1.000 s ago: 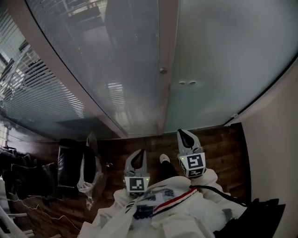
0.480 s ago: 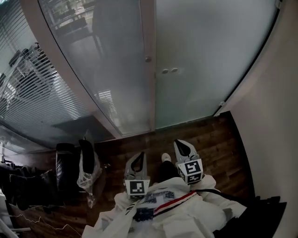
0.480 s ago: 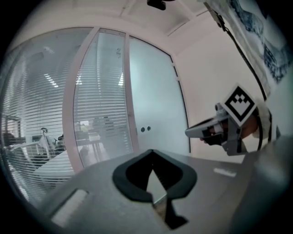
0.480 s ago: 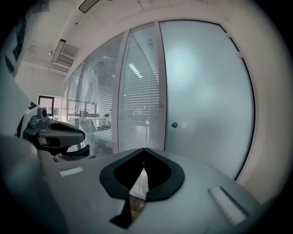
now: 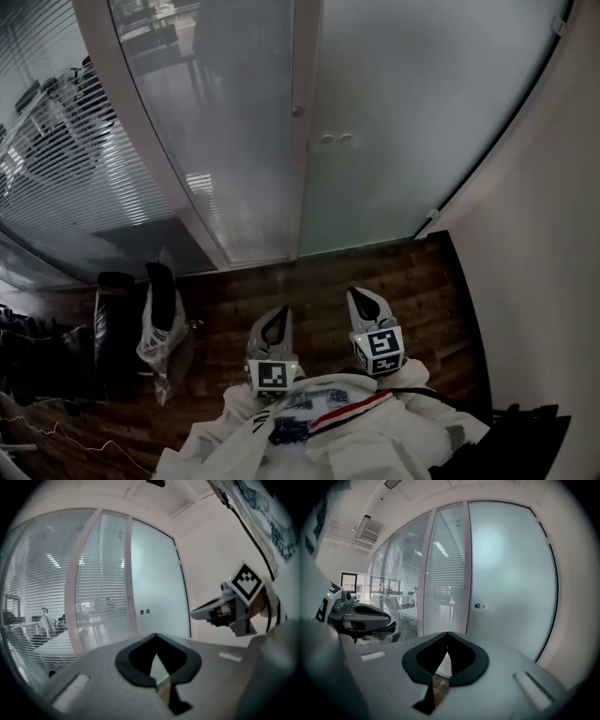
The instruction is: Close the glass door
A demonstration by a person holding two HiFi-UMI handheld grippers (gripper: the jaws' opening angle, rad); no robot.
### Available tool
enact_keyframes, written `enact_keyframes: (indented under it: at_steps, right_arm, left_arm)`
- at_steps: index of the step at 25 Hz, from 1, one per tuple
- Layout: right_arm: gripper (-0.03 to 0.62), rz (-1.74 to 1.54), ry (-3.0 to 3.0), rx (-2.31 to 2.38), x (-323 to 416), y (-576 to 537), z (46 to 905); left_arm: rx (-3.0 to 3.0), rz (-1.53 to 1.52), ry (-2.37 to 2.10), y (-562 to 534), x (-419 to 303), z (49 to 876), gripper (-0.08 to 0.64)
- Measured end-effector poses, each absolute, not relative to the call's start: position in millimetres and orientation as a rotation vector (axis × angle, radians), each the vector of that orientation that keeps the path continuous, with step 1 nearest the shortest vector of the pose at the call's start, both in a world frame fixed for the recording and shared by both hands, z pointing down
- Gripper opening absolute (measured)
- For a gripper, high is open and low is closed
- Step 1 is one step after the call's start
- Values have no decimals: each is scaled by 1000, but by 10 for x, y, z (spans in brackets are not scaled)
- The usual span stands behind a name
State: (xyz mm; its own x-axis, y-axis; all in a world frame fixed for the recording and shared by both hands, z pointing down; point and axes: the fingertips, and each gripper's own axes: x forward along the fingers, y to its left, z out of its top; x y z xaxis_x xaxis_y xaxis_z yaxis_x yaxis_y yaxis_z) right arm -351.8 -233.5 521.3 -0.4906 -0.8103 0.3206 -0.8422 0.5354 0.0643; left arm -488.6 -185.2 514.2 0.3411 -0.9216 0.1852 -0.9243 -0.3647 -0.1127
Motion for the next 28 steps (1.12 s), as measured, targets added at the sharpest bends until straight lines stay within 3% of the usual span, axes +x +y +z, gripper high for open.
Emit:
enact_keyframes:
  at_steps: [9, 16, 28]
  right_arm:
    - [8, 104, -2481, 1315, -3013, -1887, 5114]
    - [8, 182, -2477, 1377, -2054, -1580, 5130]
    - [8, 274, -2472, 1408, -538, -570, 5368]
  left_arm:
    - [2593, 362, -1737, -1749, -4347, 5338, 2]
    - [2675, 422, -1651, -1546, -3280, 5038, 2]
    - [2661, 499, -1631, -465, -1882, 5308, 2]
